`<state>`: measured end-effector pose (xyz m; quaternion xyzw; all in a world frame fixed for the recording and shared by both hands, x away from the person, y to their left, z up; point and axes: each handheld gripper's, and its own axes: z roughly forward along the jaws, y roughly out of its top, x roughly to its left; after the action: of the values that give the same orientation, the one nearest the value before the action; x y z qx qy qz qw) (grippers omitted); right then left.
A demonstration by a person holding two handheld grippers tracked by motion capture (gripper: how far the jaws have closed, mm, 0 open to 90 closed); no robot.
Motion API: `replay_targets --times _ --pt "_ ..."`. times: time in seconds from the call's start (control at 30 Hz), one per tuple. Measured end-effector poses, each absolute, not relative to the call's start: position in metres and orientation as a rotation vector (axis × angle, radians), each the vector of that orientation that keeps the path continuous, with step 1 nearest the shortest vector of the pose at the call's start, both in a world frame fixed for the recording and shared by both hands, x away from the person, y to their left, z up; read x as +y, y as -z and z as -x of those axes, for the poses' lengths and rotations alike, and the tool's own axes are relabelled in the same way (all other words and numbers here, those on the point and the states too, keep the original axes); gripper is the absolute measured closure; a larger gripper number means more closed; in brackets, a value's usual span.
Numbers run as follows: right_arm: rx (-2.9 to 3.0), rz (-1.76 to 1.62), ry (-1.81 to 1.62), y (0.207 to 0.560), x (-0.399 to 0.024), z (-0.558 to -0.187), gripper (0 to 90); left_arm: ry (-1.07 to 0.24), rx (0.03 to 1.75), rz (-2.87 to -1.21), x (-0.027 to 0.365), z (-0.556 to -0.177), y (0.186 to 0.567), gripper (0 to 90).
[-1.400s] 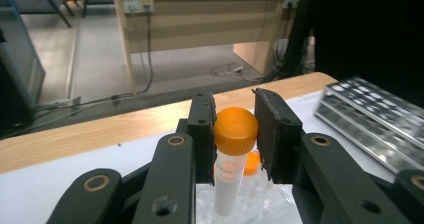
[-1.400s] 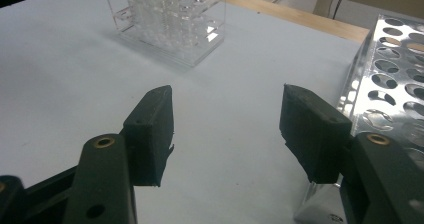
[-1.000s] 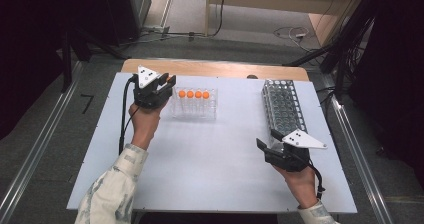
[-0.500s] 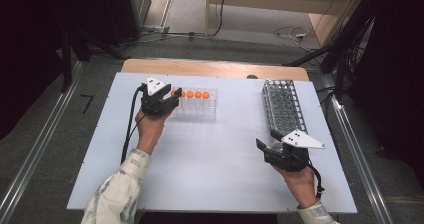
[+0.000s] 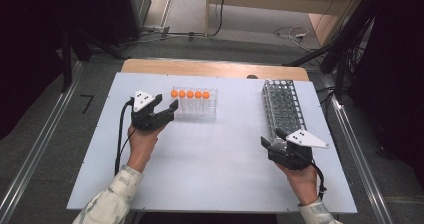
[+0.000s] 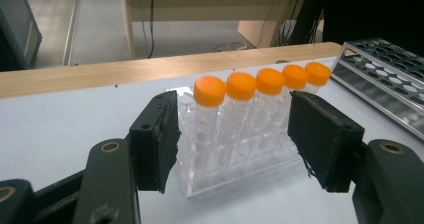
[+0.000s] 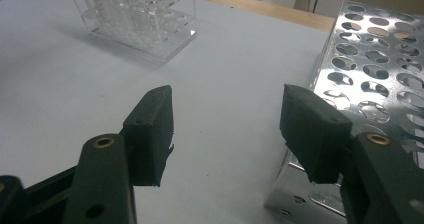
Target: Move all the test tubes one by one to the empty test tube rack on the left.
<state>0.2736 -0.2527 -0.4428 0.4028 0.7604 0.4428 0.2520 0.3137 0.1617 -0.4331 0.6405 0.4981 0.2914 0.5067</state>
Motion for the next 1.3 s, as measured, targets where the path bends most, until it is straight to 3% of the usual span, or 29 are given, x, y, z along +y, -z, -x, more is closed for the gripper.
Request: replay_targets --times 0.7,1.3 --pt "1.997 -1.157 -1.176 0.448 -0.282 -0.269 33.8 -0.700 1.228 -1.578 0.178 -0.254 0.457 27.3" --pt "1.961 -1.201 -1.163 0.453 -0.301 -0.256 32.8 -0.778 1.285 -1.570 0.206 -0.215 0.473 25.1"
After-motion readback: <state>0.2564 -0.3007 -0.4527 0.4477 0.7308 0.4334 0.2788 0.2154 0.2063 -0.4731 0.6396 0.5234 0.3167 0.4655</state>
